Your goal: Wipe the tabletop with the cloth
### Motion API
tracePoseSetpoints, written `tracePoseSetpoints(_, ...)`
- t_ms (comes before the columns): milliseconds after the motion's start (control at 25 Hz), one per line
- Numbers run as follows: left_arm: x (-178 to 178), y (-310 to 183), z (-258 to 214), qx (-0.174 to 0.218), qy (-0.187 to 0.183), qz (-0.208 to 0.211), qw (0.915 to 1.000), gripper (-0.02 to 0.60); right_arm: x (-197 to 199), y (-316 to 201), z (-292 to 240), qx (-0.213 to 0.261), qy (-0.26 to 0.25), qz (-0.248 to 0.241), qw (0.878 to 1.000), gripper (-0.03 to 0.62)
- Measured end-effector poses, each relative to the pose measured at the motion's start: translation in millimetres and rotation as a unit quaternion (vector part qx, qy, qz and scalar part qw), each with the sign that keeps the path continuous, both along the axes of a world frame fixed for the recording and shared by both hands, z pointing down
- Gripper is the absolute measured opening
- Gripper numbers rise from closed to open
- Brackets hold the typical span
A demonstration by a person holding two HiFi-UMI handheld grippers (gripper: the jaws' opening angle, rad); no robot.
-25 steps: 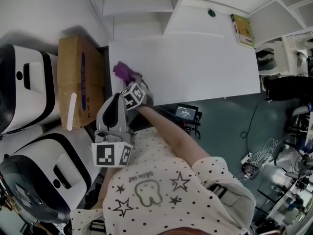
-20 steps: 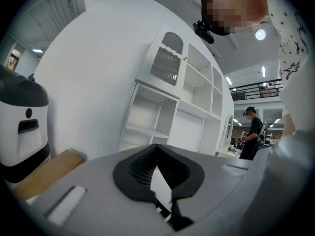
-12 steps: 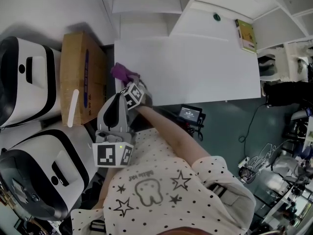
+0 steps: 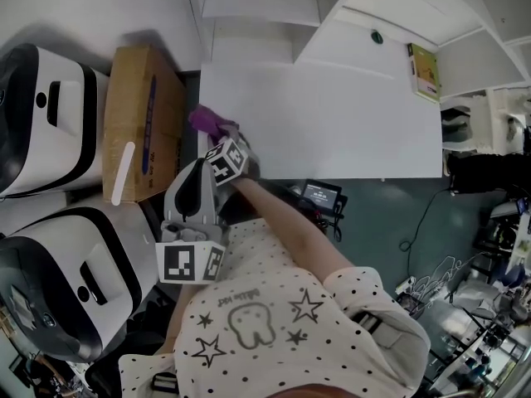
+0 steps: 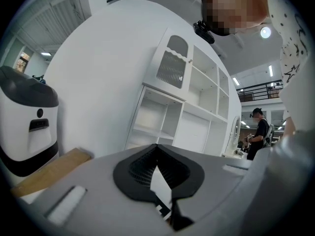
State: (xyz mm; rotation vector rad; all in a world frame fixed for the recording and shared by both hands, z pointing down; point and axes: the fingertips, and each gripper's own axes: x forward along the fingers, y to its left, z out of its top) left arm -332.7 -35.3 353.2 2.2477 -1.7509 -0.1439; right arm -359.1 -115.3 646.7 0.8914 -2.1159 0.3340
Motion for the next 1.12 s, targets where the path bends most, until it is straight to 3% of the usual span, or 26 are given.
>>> tracePoseSetpoints(200,11,-2,1,0.001,-0.002,0.006,1.0,-0.006,43,-1,3,0.001,-0.03,0.047,0.998,0.064)
tracePoseSetpoints(480,62,-7,-2,0.004,0.0,0.056,0.9984,-0.006,136,-9,-1,-0.01,-0.033,0.138,0.99,0.064)
tracePoseSetpoints(880,161,7,-6,0.009,0.008,0.14,0.99,-0.006,297,11,-3,-0.021,-0.022,0.274,0.961,0.064)
tracePoseSetpoints(1120,199,26,-4,0.011,0.013,0.162,0.9866,-0.006,381,31,3,-0.026,-0.004,0.328,0.944,0.064)
